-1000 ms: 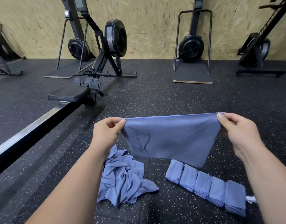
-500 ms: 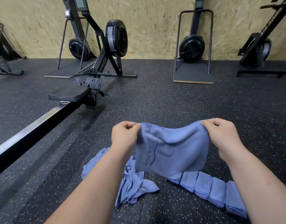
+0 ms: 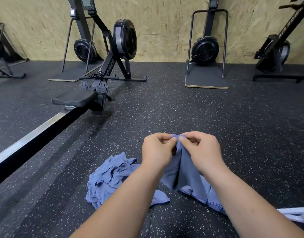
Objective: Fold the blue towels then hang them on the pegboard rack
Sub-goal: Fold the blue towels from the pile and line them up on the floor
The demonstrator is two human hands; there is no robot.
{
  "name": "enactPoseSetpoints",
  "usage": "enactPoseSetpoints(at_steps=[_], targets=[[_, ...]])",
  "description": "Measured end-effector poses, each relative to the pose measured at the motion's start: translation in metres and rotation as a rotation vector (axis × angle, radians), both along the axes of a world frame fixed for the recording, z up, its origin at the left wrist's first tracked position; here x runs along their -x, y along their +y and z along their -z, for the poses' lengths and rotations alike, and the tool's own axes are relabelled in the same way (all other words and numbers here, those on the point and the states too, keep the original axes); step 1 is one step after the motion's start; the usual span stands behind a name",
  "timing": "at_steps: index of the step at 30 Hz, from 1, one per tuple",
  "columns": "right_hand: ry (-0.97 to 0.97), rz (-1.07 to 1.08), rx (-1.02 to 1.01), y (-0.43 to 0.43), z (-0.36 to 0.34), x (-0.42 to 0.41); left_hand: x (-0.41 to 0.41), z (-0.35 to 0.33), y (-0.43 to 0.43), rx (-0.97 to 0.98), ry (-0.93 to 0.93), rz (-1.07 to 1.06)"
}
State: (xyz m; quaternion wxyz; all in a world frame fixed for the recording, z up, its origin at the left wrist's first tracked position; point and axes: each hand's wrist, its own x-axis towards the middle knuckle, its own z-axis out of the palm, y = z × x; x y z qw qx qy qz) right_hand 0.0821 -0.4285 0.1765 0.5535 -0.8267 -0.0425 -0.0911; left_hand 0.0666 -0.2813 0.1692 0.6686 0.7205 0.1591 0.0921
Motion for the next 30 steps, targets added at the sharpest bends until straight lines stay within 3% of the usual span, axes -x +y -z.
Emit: enactPoseSetpoints(at_steps=[12, 17, 22, 30], targets=[[-0.083, 0.090, 0.004, 0.011, 0.000, 0.012, 0.005, -0.005, -0.001, -0.154, -0.071, 0.029], [-0.184, 0.054, 0.137, 0.015, 0.004, 0.015, 0.009, -0.013, -0.005, 0.011, -0.047, 0.077], [-0.224, 0.027, 0.141, 0.013, 0.003, 0.018, 0.016, -0.026, -0.004, 0.224, -0.049, 0.167], [-0.136, 0.025, 0.136, -0.009, -0.002, -0.002, 0.012, -0.029, 0.010, 0.142, -0.013, 0.296]])
